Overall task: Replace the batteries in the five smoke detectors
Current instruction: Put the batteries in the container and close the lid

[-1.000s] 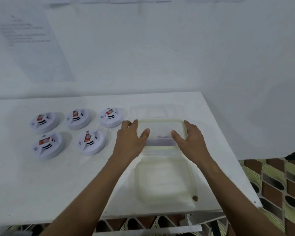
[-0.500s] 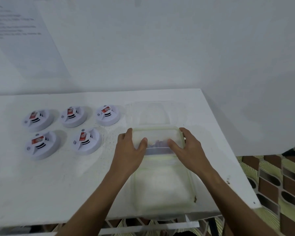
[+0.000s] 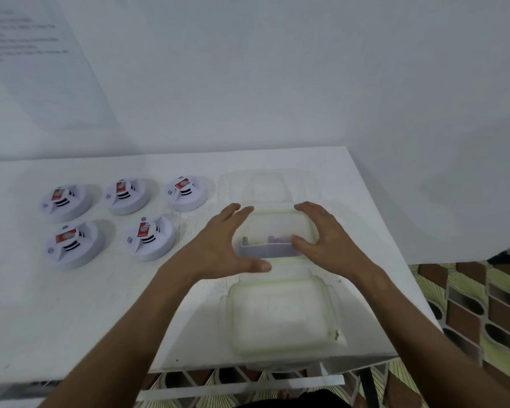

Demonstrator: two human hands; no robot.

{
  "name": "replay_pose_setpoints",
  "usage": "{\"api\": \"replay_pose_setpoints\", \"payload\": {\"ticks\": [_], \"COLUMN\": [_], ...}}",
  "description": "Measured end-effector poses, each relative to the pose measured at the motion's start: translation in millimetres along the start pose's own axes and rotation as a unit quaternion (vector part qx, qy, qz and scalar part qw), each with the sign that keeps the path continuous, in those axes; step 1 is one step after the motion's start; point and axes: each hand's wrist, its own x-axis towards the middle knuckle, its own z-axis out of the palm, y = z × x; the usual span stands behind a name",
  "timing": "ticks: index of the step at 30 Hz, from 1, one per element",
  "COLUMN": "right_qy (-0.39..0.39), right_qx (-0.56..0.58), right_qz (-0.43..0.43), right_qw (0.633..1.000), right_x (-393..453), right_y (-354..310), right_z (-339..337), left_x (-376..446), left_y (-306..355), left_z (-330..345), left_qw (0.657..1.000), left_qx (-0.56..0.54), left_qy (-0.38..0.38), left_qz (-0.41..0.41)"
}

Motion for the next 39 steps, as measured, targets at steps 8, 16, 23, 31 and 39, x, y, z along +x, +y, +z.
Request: {"api": "replay_pose_setpoints", "payload": {"ticks": [8, 16, 23, 31, 39], "right_qy": [-0.01, -0.148, -0.138, -0.144, -0.118], "right_qx": [0.011, -0.022, -0.044, -0.041, -0.017], "right_qz": [-0.051, -0.033, -0.057, -0.064, -0.077], "right_qw": [0.999, 0.988, 0.988, 0.987, 0.99], "right_x": [-3, -2, 10, 23, 24], "right_y": [3, -5, 4, 9, 8], "right_z": [-1, -10, 2, 6, 8], "left_x": [-7, 4, 11, 20, 20], "left_y": [0, -5, -6, -5, -5], "left_z": [1, 3, 4, 1, 2], "left_qw": [0.996, 0.994, 0.993, 0.988, 0.992], "left_qx": [0.091, 0.098, 0.097, 0.136, 0.111], "left_qy": [-0.02, -0.048, -0.056, -0.063, -0.04], "left_qz": [0.018, 0.026, 0.036, 0.037, 0.046]}}
